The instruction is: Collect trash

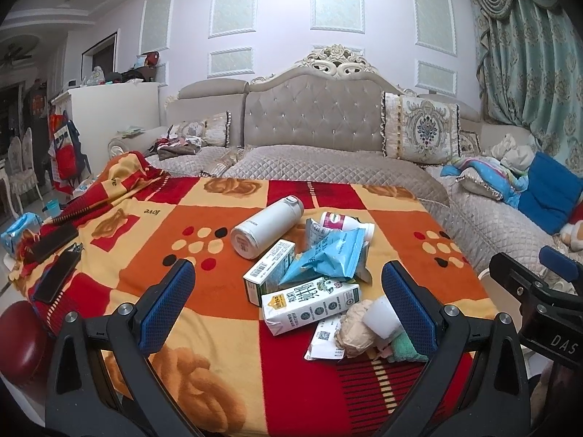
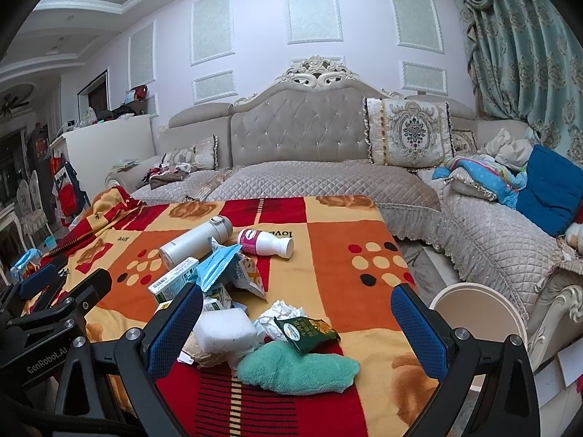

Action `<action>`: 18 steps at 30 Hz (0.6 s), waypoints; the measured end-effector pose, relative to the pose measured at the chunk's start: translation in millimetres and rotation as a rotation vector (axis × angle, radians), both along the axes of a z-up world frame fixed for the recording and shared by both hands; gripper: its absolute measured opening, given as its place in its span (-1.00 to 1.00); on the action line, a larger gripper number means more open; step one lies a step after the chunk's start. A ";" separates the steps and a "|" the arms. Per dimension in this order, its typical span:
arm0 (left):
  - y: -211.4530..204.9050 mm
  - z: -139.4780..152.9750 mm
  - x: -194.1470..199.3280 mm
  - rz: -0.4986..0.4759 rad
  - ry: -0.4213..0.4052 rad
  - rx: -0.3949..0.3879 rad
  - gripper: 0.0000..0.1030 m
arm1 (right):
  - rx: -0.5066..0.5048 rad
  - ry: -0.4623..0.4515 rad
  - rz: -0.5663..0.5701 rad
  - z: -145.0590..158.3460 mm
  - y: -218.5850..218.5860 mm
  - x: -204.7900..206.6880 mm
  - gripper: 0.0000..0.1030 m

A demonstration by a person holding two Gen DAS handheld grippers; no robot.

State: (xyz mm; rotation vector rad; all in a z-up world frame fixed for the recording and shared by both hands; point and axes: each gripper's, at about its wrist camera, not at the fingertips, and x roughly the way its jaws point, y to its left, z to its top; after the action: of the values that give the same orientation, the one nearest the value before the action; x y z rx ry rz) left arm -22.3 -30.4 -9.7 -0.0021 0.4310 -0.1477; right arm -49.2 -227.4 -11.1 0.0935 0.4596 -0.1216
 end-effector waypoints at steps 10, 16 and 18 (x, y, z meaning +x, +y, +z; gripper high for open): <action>1.1 -2.3 1.5 0.003 0.014 -0.009 0.98 | 0.002 0.006 0.000 -1.3 0.1 0.5 0.99; 1.4 -2.8 1.6 0.002 0.016 -0.011 0.98 | 0.001 0.009 0.001 -2.3 -0.1 0.7 0.99; 1.0 -3.1 1.3 0.002 0.016 -0.012 0.98 | 0.000 0.009 0.000 -2.7 -0.5 0.4 0.99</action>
State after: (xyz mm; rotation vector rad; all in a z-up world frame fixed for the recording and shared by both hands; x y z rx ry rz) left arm -21.0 -29.4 -12.8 -0.0150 0.4459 -0.1480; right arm -48.8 -227.9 -13.7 0.0930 0.4684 -0.1216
